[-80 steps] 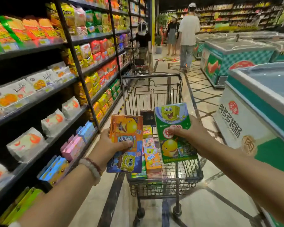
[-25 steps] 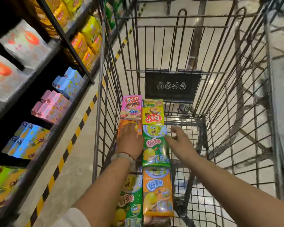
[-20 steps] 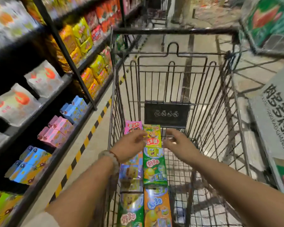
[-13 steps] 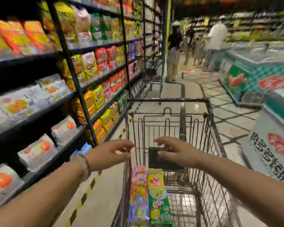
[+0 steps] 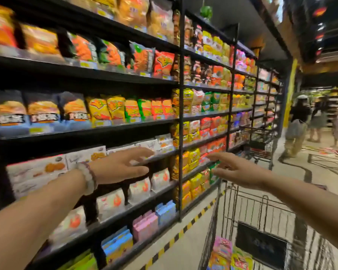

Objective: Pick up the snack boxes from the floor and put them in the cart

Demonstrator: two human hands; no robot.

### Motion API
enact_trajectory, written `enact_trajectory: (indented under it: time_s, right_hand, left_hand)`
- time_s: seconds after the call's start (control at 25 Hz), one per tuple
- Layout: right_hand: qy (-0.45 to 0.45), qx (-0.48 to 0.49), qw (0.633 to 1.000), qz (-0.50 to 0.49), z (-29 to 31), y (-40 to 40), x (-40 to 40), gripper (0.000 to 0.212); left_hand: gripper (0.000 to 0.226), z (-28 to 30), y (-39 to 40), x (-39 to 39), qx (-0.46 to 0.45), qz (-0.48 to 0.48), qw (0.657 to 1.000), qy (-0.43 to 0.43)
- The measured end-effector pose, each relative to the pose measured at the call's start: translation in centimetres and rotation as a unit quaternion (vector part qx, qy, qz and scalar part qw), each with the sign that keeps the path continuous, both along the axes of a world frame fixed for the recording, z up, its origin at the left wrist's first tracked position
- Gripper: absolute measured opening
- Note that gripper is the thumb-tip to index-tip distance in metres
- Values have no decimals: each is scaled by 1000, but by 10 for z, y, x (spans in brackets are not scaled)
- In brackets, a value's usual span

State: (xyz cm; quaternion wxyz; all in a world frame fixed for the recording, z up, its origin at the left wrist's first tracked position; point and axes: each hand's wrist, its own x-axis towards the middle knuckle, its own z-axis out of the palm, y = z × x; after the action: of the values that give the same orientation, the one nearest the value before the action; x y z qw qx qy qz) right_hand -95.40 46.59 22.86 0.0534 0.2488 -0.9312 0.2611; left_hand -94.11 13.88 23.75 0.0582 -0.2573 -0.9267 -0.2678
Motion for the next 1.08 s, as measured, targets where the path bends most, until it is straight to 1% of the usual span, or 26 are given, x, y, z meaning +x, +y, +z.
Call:
enact_trajectory:
  time_s: [0.08, 0.2, 0.24, 0.28, 0.32, 0.4, 0.44, 0.48, 0.56, 0.6, 0.64, 0.76, 0.84, 0.96, 1.0, 1.08]
  right_hand:
    - [2, -9, 999, 52, 8, -31, 20, 48]
    - [-12, -18, 991, 132, 17, -92, 60, 46]
    - [-14, -13, 987, 157, 21, -115, 77, 46]
    - [-13, -10, 983, 181, 24, -136, 93, 47]
    - [-4, -9, 978, 209, 26, -161, 112, 47]
    - [30, 0, 966, 258, 33, -205, 150, 47]
    - [46, 0, 957, 288, 36, -228, 171, 48]
    - [53, -8, 945, 322, 38, -249, 193, 48]
    - [31, -36, 920, 390, 43, -294, 245, 49]
    - [22, -44, 907, 419, 46, -314, 272, 48]
    - [16, -47, 893, 448, 48, -335, 302, 48]
    - [21, -48, 849, 526, 48, -392, 396, 47]
    - [17, -53, 819, 571, 47, -429, 462, 46]
    - [30, -29, 771, 635, 41, -480, 566, 47]
    - [32, -25, 759, 650, 39, -495, 598, 47]
    - [35, -10, 726, 687, 35, -522, 658, 49]
  left_hand:
    - [76, 8, -26, 59, 0, 58, 998, -3]
    - [49, 20, -67, 151, 2, 139, 990, -4]
    - [45, 24, -80, 183, 0, 170, 986, -1]
    - [45, 28, -92, 215, 0, 198, 980, 0]
    - [51, 33, -105, 253, 3, 230, 973, 2]
    - [72, 43, -123, 323, -1, 284, 959, 9]
    - [74, 46, -134, 358, -10, 316, 949, 13]
    - [67, 48, -142, 390, -14, 346, 938, 14]
    - [49, 51, -157, 464, -26, 412, 911, 9]
    - [47, 54, -163, 501, -28, 439, 898, 6]
    - [50, 57, -166, 540, -35, 464, 885, 6]
    - [70, 59, -174, 667, -55, 544, 837, -2]
    - [75, 61, -179, 751, -60, 592, 804, -5]
    - [82, 58, -167, 868, -47, 661, 749, -24]
    - [79, 58, -162, 899, -39, 679, 733, -30]
    - [59, 57, -154, 955, -16, 713, 700, -29]
